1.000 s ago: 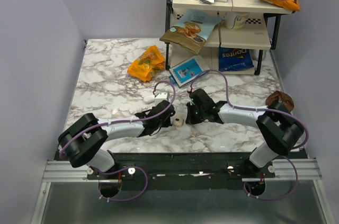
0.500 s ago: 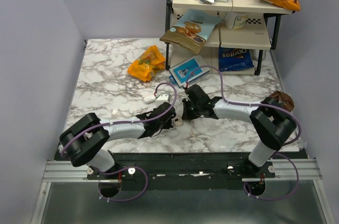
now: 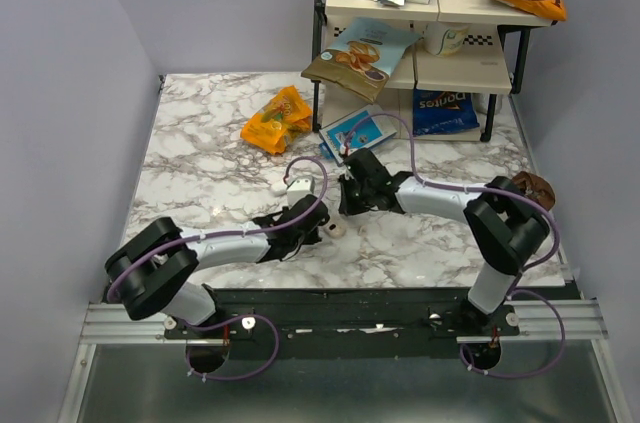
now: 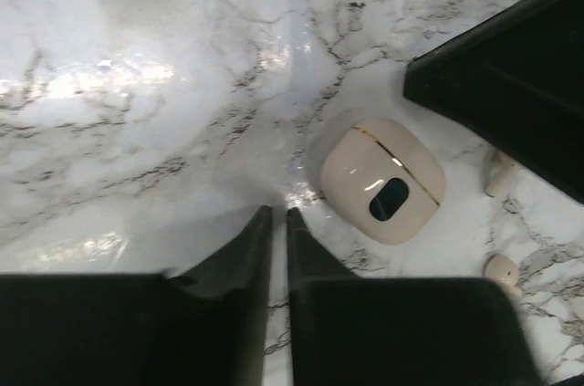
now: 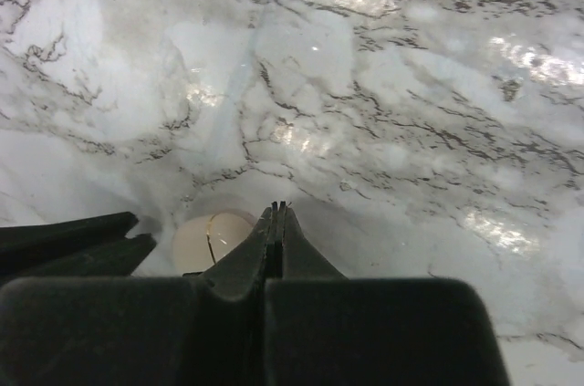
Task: Insert the wireless bluetooth earbuds into the charging case
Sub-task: Adjust the charging case at the center of the board.
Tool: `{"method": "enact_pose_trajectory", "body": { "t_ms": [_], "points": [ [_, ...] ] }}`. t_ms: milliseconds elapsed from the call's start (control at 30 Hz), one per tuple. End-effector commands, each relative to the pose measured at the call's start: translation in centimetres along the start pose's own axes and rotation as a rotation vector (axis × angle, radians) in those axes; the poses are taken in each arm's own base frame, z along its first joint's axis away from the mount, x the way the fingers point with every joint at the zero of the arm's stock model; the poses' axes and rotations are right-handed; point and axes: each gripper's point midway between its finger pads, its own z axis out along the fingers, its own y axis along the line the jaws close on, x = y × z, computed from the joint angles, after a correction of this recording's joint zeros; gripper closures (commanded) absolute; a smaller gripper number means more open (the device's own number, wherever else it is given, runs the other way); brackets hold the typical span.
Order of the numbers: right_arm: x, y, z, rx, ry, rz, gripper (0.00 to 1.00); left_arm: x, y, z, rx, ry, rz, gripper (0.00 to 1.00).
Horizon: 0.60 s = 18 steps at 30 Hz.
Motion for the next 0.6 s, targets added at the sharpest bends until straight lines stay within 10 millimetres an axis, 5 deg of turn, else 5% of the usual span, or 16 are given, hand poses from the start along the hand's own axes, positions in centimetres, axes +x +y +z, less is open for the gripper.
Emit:
{"method": "enact_pose_trajectory", "body": {
  "t_ms": [0,67,200,333,567],
  "points": [
    [-2.2,-0.8,-2.8,0.048,-0.070,-0.010,0.94,-2.6,2.6,-2.3,-0.126,-0.107,-0.005,0.33],
    [-2.8,-1.8,-4.3,0.106,-0.102,-0.018,0.78,-3.9,2.8,-3.6,-0.130,-0.139,0.024,0.17],
    [-3.5,-1.8,-8.2,0.110,-0.164,-0.041,0.57,-5.3,-0.9,-4.9,0.045,-0.099,0.240,0.03],
    [-3.0,-1.3,-11.5,0.070,-0.195,-0.049,0.52,-1.7,-5.4,-5.6,0.346,0.114,0.538,0.02],
    [-2.5,-0.1,-17.2,-0.029,-0.298,-0.087,0.51,1.2,-6.3,-4.3,0.456,0.311,0.753,0.05]
  ]
}}
